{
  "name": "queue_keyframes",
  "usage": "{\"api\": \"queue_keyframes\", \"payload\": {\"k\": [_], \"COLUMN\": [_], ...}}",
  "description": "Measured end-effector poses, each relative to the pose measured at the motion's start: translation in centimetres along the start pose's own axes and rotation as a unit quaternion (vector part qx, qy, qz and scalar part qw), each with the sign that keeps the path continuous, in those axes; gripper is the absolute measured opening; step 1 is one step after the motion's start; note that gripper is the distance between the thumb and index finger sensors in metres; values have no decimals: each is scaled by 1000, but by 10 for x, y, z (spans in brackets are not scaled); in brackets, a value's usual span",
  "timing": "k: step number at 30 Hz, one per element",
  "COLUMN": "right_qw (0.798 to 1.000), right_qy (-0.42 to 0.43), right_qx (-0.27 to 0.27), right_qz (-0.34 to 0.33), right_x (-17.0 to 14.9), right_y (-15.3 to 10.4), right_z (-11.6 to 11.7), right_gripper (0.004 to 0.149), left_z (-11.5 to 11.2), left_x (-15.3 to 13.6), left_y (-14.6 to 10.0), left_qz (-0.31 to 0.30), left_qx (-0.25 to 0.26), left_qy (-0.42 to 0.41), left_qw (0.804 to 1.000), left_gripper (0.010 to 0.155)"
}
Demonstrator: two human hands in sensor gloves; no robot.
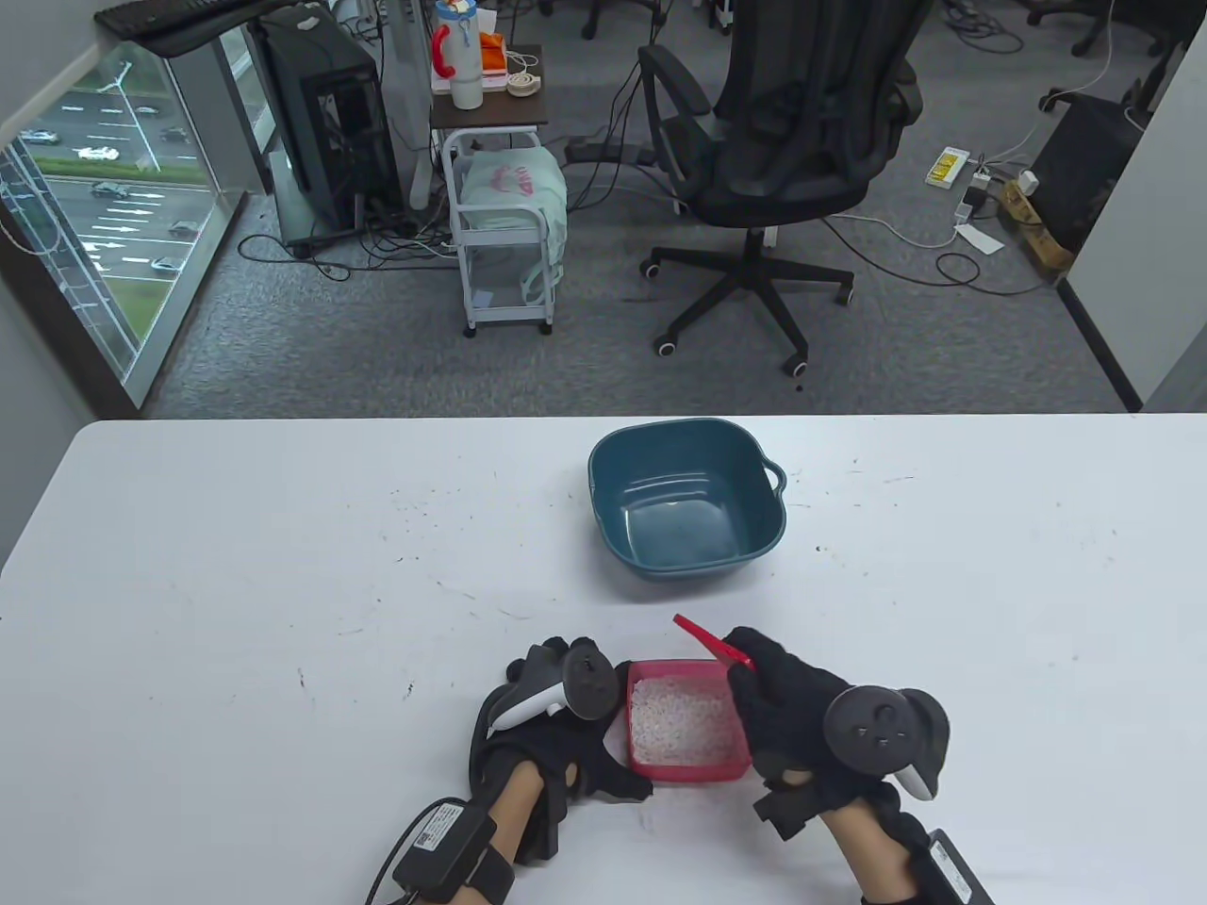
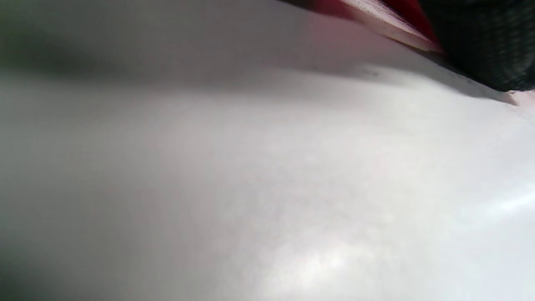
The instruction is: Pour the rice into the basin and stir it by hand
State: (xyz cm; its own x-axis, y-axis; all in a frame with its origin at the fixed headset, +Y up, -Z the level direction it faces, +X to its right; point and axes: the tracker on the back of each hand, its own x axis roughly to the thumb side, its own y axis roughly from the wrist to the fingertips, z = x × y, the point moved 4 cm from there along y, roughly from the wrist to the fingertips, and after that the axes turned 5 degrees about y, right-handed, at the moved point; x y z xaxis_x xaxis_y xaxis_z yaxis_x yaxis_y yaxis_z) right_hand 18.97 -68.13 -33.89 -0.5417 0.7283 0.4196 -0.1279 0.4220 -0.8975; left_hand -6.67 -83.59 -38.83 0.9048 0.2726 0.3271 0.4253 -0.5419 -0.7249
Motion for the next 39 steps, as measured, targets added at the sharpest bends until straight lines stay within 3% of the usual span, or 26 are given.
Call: {"api": "queue_keyframes", "payload": {"k": [5, 7, 12, 17, 19, 22, 25, 33, 39], "right_qw": [987, 970, 918, 881, 879, 871, 840, 772, 762], "right_qy": [57, 104, 193, 179, 135, -20, -162, -296, -325], "right_qx": [-92, -124, -178, -218, -212, -179, -114, -44, -25], "right_qz": [118, 183, 297, 380, 404, 458, 505, 561, 559], "right_x": [-51, -86, -154, -192, -194, -193, -194, -203, -201], "right_y": [-1, -8, -31, -51, -54, -55, -54, -55, -53], "right_z": [-56, -76, -95, -103, -107, -113, -116, -107, -102], "right_gripper": [51, 51, 51, 51, 49, 55, 65, 78, 79], "left_z": [0, 0, -1, -1, -1, -1, -1, -1, -1], "left_x": [0, -1, -1, -1, -1, -1, -1, -2, -1], "left_y": [0, 0, 0, 0, 0, 0, 0, 1, 1], "left_qz": [0, 0, 0, 1, 0, 0, 0, 0, 1], "left_qx": [-1, -1, -1, -1, -1, -1, 0, 0, 1], "left_qy": [0, 0, 1, 1, 1, 1, 1, 1, 3], "left_qw": [1000, 1000, 1000, 1000, 1000, 1000, 1000, 1000, 1000], "left_gripper": [126, 126, 126, 125, 125, 125, 125, 125, 125]}}
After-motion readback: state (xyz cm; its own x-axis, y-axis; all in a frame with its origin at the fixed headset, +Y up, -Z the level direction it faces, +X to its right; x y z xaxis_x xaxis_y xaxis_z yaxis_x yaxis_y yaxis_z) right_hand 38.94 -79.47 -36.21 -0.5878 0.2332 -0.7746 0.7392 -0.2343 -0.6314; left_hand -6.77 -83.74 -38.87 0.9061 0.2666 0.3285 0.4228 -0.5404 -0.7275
